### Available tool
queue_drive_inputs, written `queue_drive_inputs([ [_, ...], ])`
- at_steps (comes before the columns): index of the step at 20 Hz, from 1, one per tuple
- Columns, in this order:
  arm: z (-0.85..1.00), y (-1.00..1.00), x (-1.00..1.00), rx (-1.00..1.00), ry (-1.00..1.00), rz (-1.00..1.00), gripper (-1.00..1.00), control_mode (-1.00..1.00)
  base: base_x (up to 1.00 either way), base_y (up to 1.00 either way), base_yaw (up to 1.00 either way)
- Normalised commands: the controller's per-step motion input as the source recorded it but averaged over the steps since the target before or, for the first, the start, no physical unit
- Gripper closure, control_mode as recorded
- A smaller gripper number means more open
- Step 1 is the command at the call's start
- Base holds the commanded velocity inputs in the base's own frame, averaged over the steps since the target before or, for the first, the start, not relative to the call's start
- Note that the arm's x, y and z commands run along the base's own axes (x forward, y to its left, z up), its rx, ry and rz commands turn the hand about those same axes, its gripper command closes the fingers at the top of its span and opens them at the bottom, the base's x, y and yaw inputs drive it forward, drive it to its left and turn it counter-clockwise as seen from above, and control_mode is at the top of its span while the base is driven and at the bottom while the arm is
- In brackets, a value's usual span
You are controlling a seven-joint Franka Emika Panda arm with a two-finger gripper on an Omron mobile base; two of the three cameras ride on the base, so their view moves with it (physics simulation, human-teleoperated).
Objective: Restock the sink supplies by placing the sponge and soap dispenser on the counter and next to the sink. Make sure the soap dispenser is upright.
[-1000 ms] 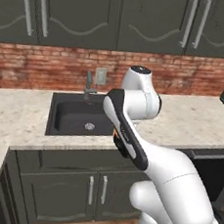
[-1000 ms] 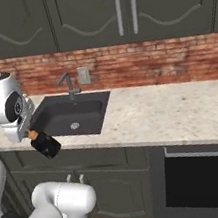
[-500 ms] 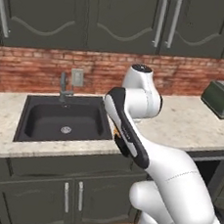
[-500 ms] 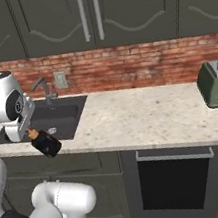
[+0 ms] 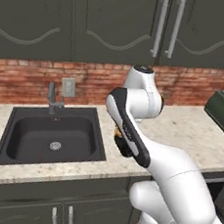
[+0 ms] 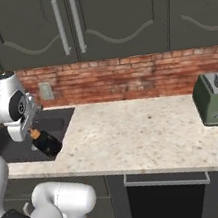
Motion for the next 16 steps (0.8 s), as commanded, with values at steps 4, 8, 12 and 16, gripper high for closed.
queue_drive_inputs([
  [4,0.00,-0.87,0.51,0.25,0.00,0.00,1.00,-1.00,0.00,0.00,0.00],
  [8,-0.06,-0.82,0.89,0.30,0.00,0.01,1.00,-1.00,0.00,0.00,0.00],
  [12,-0.22,-0.45,0.90,0.32,0.00,0.09,1.00,-1.00,0.00,0.00,0.00],
  [16,-0.43,-0.04,0.61,0.24,0.00,0.15,1.00,-1.00,0.00,0.00,0.00],
])
